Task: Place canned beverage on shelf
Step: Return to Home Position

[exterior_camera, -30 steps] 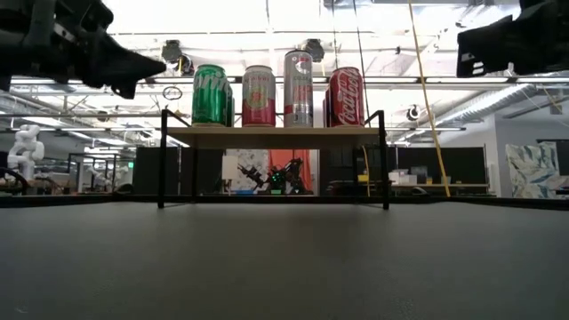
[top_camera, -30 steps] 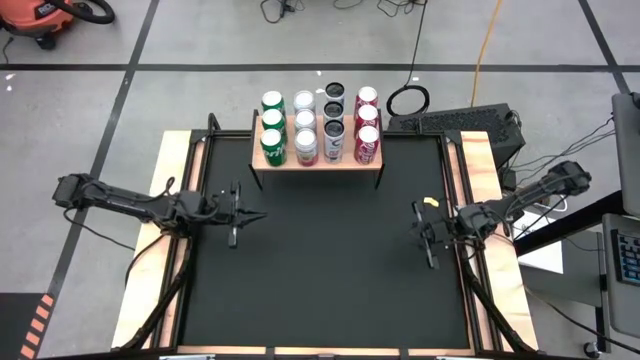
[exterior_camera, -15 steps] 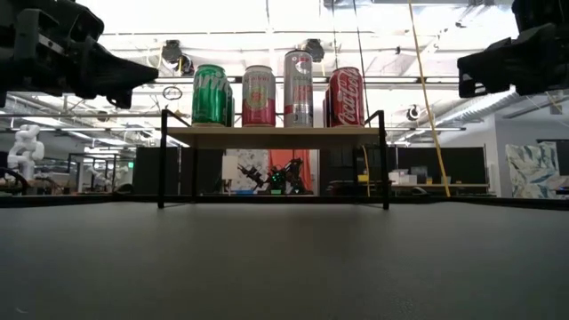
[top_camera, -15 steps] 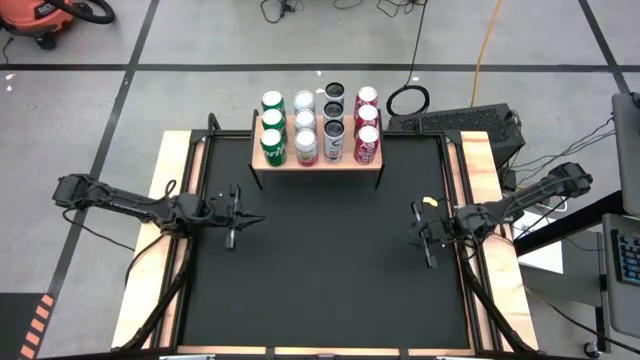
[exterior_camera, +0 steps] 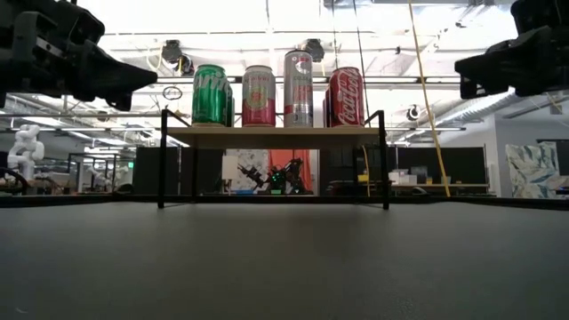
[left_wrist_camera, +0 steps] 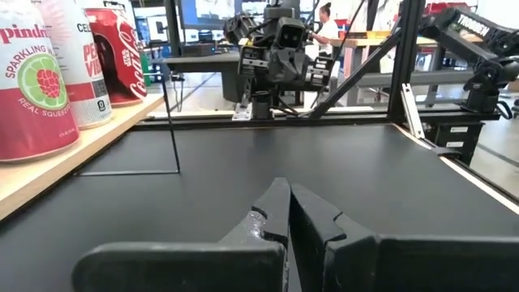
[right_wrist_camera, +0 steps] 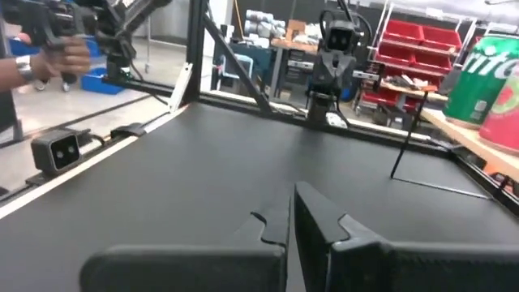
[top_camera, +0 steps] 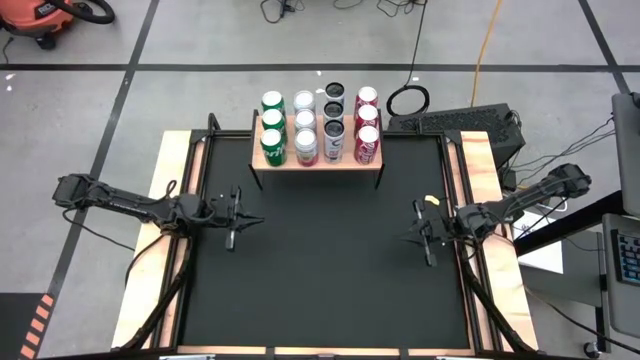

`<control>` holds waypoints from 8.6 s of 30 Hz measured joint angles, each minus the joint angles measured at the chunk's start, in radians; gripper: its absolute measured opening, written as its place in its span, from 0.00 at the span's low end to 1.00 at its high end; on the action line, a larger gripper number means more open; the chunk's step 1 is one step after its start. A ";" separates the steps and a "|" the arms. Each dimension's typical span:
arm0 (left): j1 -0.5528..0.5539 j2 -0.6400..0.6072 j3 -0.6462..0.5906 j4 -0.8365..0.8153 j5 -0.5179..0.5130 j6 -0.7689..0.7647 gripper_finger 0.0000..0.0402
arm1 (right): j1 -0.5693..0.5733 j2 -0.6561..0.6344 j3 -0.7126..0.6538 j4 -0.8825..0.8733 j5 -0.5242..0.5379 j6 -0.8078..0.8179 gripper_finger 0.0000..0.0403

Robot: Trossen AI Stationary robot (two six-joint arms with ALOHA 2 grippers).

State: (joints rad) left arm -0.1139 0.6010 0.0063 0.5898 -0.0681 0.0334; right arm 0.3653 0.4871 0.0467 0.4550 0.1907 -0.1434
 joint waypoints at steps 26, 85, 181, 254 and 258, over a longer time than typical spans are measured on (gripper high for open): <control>0.000 0.000 -0.001 0.035 -0.016 0.059 0.03 | -0.077 -0.449 -0.003 -0.379 -0.042 -0.082 0.00; 0.171 -0.583 -0.002 -0.569 0.116 -0.002 0.03 | -0.196 -0.484 -0.032 -0.426 -0.111 0.053 0.00; 0.170 -0.597 -0.002 -0.555 0.200 -0.052 0.00 | -0.248 -0.484 -0.032 -0.423 -0.192 0.053 0.00; 0.171 -0.597 -0.002 -0.571 0.105 -0.048 0.00 | -0.248 -0.484 -0.032 -0.422 -0.192 0.053 0.00; 0.171 -0.597 -0.002 -0.570 0.105 -0.048 0.00 | -0.248 -0.484 -0.031 -0.422 -0.192 0.053 0.00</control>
State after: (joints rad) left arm 0.0566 0.0044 0.0047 0.0194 0.0368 -0.0147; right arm 0.1176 0.0032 0.0154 0.0327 -0.0017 -0.0902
